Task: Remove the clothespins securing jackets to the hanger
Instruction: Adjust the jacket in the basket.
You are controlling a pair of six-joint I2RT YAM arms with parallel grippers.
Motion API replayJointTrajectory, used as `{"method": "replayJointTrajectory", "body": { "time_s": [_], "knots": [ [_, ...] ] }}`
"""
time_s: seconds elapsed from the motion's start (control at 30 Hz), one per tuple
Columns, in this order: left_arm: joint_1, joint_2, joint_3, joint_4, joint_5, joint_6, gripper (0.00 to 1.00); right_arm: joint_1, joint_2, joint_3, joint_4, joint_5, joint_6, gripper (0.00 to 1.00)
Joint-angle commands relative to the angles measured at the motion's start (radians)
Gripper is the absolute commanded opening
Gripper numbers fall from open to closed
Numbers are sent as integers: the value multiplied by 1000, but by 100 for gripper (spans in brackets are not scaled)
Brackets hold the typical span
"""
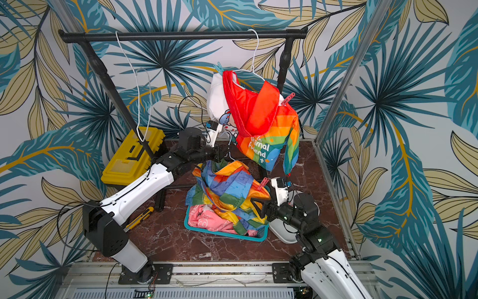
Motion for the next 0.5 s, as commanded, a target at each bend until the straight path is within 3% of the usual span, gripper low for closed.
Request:
{"method": "replayJointTrajectory", "body": {
  "time_s": [0.0, 0.13, 0.3, 0.47],
  "knots": [
    [-20, -66, -24, 13, -130, 41, 0, 3, -17, 25, -36, 19, 40, 84],
    [-66, -102, -61, 47, -236, 73, 0, 3, -49, 16, -46, 81, 128, 86],
    [-122, -137, -119, 100, -381, 96, 0, 3, -6, 94, -200, 118, 132, 75],
    [-169, -197, -239, 201, -514, 113, 0, 1, -12, 194, -292, 171, 151, 81]
  ]
}}
